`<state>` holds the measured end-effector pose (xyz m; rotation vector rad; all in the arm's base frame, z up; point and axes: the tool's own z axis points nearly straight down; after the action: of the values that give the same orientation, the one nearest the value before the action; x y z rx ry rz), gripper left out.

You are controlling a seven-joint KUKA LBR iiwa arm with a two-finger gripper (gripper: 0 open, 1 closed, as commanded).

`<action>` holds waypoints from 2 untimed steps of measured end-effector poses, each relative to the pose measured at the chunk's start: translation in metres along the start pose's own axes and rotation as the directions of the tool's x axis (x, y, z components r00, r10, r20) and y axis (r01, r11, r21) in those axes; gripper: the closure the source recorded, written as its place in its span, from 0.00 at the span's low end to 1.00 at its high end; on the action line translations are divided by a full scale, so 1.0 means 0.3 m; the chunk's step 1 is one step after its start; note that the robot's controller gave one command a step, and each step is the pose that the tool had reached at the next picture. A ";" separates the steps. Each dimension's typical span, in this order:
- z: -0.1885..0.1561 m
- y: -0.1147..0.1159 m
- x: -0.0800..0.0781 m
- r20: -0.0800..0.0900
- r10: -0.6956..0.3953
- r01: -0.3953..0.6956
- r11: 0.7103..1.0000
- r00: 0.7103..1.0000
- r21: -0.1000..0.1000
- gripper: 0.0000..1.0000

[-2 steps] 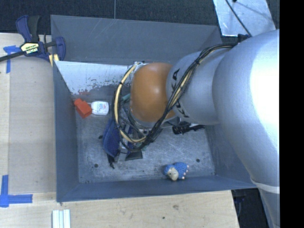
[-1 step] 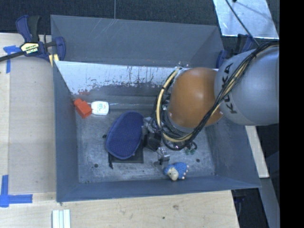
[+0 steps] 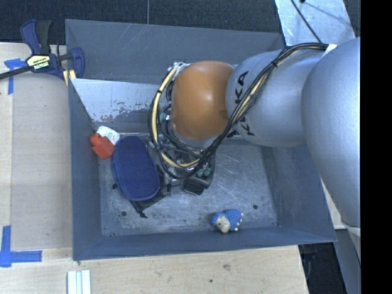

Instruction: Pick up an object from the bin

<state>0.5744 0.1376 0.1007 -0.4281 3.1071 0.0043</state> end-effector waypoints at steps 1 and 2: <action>0.095 -0.265 0.158 0.002 -0.333 0.333 0.943 0.943 -0.001 0.00; 0.106 -0.321 -0.017 -0.023 -0.408 0.408 0.913 0.913 -0.011 0.00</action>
Offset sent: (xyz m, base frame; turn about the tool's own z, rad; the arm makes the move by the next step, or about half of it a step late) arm -0.0256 -0.0911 -0.0307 -0.3409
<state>0.6054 0.0464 0.0687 -1.0747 2.9728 0.0074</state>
